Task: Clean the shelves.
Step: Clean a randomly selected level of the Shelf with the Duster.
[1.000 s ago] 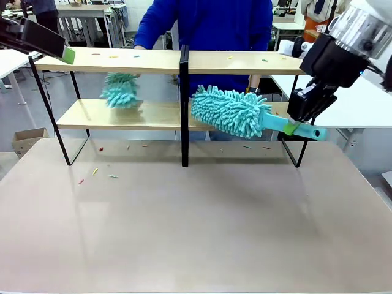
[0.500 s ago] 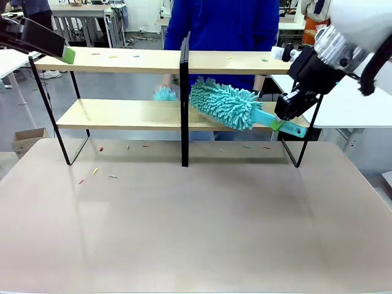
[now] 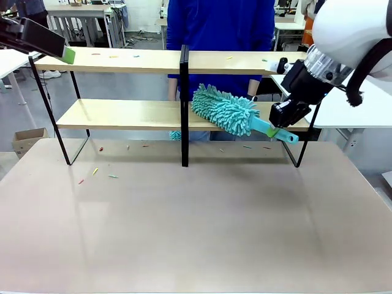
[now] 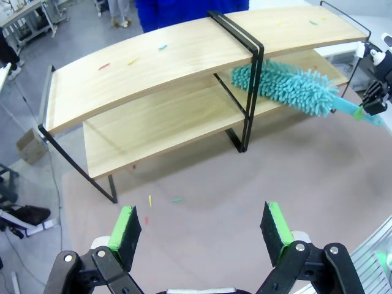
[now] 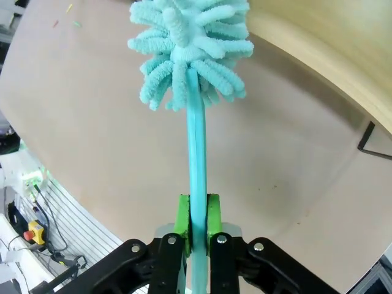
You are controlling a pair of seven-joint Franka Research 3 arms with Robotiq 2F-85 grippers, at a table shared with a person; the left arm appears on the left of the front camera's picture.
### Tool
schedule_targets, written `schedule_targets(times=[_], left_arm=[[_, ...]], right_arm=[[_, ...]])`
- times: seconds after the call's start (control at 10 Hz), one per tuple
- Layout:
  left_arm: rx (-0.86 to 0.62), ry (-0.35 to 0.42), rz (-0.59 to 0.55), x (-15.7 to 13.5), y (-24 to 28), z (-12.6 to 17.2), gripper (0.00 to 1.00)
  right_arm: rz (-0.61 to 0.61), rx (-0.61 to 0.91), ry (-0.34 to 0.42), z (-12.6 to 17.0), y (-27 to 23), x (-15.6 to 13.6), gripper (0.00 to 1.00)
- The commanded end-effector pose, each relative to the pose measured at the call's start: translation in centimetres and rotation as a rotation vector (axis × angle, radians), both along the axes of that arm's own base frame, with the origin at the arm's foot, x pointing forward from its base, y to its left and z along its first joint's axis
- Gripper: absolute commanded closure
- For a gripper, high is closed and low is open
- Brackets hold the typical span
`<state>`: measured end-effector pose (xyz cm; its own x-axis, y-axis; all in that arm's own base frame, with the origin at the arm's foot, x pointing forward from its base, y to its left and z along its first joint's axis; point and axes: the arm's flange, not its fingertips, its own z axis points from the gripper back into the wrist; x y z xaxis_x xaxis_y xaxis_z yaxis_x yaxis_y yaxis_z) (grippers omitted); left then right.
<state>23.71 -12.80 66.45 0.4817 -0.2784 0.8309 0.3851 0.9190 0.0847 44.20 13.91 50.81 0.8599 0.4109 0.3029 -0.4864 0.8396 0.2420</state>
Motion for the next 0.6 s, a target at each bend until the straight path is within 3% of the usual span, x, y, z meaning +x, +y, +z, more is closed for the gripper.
schedule_targets(times=[0.0, 0.4, 0.5], left_arm=[[-0.002, -0.004, 0.008, 0.0, 0.0, 0.1, 0.0], [-0.002, -0.004, 0.008, 0.0, 0.0, 0.1, 0.0], [-0.002, -0.004, 0.008, 0.0, 0.0, 0.1, 0.0]], right_arm=[[-0.154, -0.032, -0.016, 0.3, -0.7, -1.4, 0.87], [-0.538, -0.213, 0.057, -1.1, -3.1, -4.9, 0.87], [-0.663, -0.305, 0.003, -0.7, -4.1, -5.5, 0.87]])
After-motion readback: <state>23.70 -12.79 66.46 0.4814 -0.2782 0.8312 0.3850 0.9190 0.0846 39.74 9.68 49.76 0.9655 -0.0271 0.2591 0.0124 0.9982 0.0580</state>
